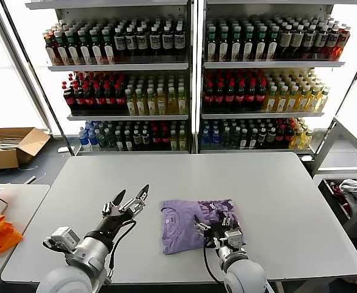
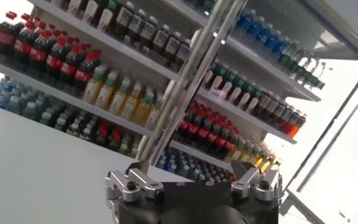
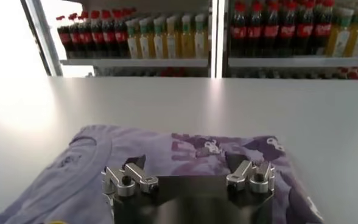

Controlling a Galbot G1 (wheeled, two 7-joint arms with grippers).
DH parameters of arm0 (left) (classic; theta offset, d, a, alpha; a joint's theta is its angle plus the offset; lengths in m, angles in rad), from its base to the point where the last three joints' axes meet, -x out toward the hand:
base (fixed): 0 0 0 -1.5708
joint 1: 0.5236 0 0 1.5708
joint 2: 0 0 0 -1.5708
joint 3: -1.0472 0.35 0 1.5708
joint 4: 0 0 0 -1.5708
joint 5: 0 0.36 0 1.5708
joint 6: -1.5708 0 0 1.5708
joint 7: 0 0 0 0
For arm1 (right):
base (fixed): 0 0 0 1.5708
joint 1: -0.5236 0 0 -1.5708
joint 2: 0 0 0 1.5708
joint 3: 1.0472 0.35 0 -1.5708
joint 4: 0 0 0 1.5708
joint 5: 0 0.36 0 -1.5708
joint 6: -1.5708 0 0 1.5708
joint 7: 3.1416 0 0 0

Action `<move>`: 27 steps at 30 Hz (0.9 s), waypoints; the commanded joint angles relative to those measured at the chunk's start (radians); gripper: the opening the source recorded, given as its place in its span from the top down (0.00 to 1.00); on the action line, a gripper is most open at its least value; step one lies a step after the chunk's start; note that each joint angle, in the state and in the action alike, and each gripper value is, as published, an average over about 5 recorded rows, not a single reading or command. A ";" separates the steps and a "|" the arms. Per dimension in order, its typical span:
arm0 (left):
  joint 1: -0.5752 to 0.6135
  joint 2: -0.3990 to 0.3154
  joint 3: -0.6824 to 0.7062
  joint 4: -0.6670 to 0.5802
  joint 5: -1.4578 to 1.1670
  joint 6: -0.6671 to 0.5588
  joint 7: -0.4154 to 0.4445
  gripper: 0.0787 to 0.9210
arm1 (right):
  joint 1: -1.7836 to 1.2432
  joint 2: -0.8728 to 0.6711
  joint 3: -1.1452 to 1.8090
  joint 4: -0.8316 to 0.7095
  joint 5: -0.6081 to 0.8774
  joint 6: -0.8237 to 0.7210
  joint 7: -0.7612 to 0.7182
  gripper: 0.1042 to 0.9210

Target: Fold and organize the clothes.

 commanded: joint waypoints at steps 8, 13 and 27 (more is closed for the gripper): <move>0.045 -0.010 -0.072 0.019 0.099 -0.021 0.100 0.12 | -0.274 -0.100 0.509 0.361 0.004 0.249 -0.199 0.12; 0.087 -0.021 -0.122 0.029 0.185 -0.047 0.195 0.12 | -0.363 -0.081 0.700 0.320 0.052 0.307 -0.282 0.12; 0.194 -0.111 -0.280 0.067 0.397 -0.154 0.346 0.12 | -0.452 -0.022 0.851 0.187 0.141 0.418 -0.371 0.12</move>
